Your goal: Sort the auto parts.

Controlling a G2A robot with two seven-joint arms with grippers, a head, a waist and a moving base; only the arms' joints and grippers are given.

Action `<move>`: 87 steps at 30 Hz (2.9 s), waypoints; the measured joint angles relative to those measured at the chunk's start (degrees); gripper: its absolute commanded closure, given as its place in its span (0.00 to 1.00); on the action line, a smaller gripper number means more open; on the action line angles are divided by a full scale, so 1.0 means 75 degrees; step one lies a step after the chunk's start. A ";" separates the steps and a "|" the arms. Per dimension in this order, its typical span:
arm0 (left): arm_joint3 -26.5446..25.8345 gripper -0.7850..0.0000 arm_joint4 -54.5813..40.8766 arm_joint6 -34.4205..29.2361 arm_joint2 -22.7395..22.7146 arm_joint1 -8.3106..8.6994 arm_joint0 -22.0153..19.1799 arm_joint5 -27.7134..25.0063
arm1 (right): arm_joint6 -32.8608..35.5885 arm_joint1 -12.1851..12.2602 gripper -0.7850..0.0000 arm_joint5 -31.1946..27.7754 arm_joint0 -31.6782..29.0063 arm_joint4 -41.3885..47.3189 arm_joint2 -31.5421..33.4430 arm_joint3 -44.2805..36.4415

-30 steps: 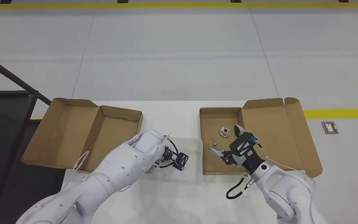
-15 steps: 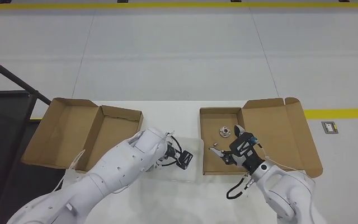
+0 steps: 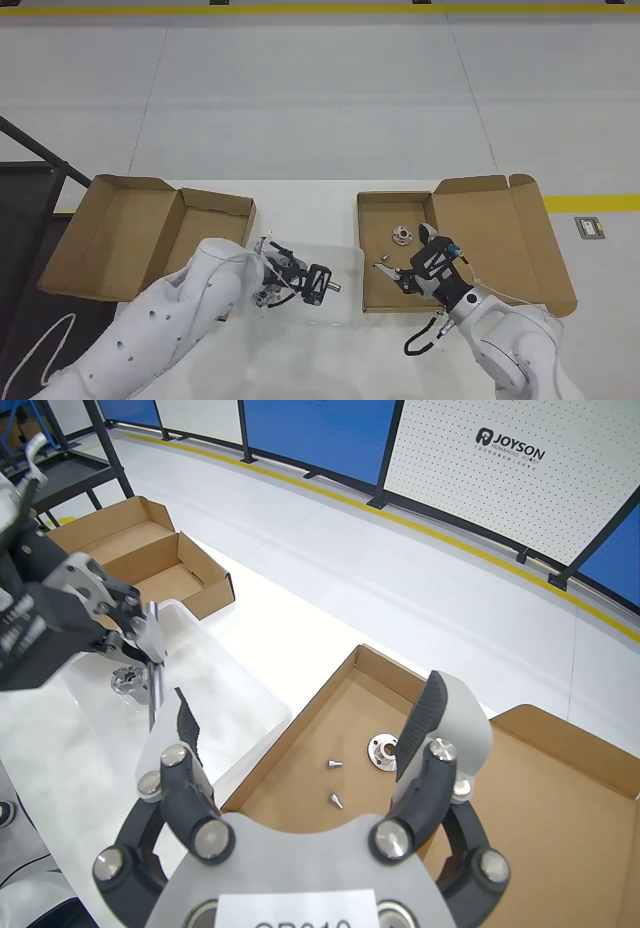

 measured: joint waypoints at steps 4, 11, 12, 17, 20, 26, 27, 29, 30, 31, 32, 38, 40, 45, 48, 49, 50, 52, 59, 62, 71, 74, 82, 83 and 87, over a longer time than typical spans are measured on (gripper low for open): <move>-0.1051 1.00 0.0119 0.0792 -0.1528 0.0513 0.1324 0.0361 | 0.0000 0.0000 0.00 0.0000 0.0000 0.0000 0.0000 0.0000; -0.1471 1.00 0.0444 0.1441 -0.2155 0.0687 0.1941 0.0487 | 0.0000 0.0000 0.00 0.0000 0.0000 0.0000 0.0000 0.0000; -0.1471 1.00 0.0443 0.1437 -0.2154 0.0687 0.1940 0.0486 | 0.0000 0.0000 0.00 0.0000 0.0000 0.0000 0.0000 0.0000; -0.1378 1.00 0.0360 0.1537 -0.2209 0.0679 0.2026 0.0677 | 0.0000 0.0000 0.00 0.0000 0.0000 0.0000 0.0000 0.0000; -0.1180 1.00 -0.0049 0.2047 -0.2524 0.0670 0.2144 0.1284 | 0.0000 0.0000 0.00 0.0000 0.0000 0.0000 0.0000 0.0000; -0.0775 1.00 -0.1431 0.3932 -0.3811 0.0789 0.2578 0.1622 | 0.0000 0.0000 0.00 0.0000 0.0000 0.0000 0.0000 0.0000; -0.0706 1.00 -0.1571 0.4213 -0.4001 0.0810 0.2667 0.1596 | 0.0000 0.0000 0.00 0.0000 0.0000 0.0000 0.0000 0.0000; -0.0579 1.00 -0.1837 0.4853 -0.4380 0.0850 0.2857 0.1521 | 0.0000 0.0000 0.00 0.0000 0.0000 0.0000 0.0000 0.0000; -0.0543 1.00 -0.1952 0.5157 -0.4506 0.0863 0.2935 0.1431 | 0.0000 0.0000 0.00 0.0000 0.0000 0.0000 0.0000 0.0000; -0.0497 1.00 -0.2005 0.5417 -0.4627 0.0878 0.3006 0.1358 | 0.0000 0.0000 0.00 0.0000 0.0000 0.0000 0.0000 0.0000; -0.0460 1.00 -0.1949 0.5669 -0.4768 0.0899 0.3093 0.1312 | 0.0000 0.0000 0.00 0.0000 0.0000 0.0000 0.0000 0.0000; -0.0445 1.00 -0.1510 0.5801 -0.5231 0.0962 0.3482 0.1442 | 0.0000 0.0000 0.00 0.0000 0.0000 0.0000 0.0000 0.0000; -0.0330 1.00 -0.1554 0.5323 -0.5395 0.0963 0.3598 0.1764 | 0.0000 0.0000 0.00 0.0000 0.0000 0.0000 0.0000 0.0000; 0.0101 1.00 -0.2821 0.3289 -0.5781 0.0937 0.3732 0.2352 | 0.0000 0.0000 0.00 0.0000 0.0000 0.0000 0.0000 0.0000; 0.0369 1.00 -0.3744 0.2196 -0.5927 0.0934 0.3722 0.2409 | 0.0000 0.0000 0.00 0.0000 0.0000 0.0000 0.0000 0.0000; 0.0431 1.00 -0.3958 0.1895 -0.5964 0.0937 0.3732 0.2428 | 0.0000 0.0000 0.00 0.0000 0.0000 0.0000 0.0000 0.0000; 0.0471 1.00 -0.4200 0.1596 -0.5988 0.0940 0.3744 0.2436 | 0.0000 0.0000 0.00 0.0000 0.0000 0.0000 0.0000 0.0000; 0.0475 1.00 -0.4266 0.1513 -0.5992 0.0940 0.3747 0.2436 | 0.0000 0.0000 0.00 0.0000 0.0000 0.0000 0.0000 0.0000; 0.0524 1.00 -0.4216 0.1508 -0.5948 0.0929 0.3773 0.2518 | 0.0000 0.0000 0.00 0.0000 0.0000 0.0000 0.0000 0.0000; 0.0898 1.00 -0.4419 0.0938 -0.5630 0.0862 0.3597 0.3074 | 0.0000 0.0000 0.00 0.0000 0.0000 0.0000 0.0000 0.0000; 0.2327 1.00 -0.5042 -0.1580 -0.4183 0.0597 0.2317 0.3812 | 0.0000 0.0000 0.00 0.0000 0.0000 0.0000 0.0000 0.0000; 0.2915 1.00 -0.4947 -0.2253 -0.3658 0.0472 0.1797 0.4074 | 0.0000 0.0000 0.00 0.0000 0.0000 0.0000 0.0000 0.0000; 0.4284 1.00 -0.4642 -0.2471 -0.2588 0.0145 0.0736 0.4210 | 0.0000 0.0000 0.00 0.0000 0.0000 0.0000 0.0000 0.0000; 0.4472 1.00 -0.4555 -0.2505 -0.2441 0.0094 0.0612 0.4245 | 0.0000 0.0000 0.00 0.0000 0.0000 0.0000 0.0000 0.0000; 0.5020 1.00 -0.4532 -0.2687 -0.2012 -0.0069 0.0265 0.3997 | 0.0000 0.0000 0.00 0.0000 0.0000 0.0000 0.0000 0.0000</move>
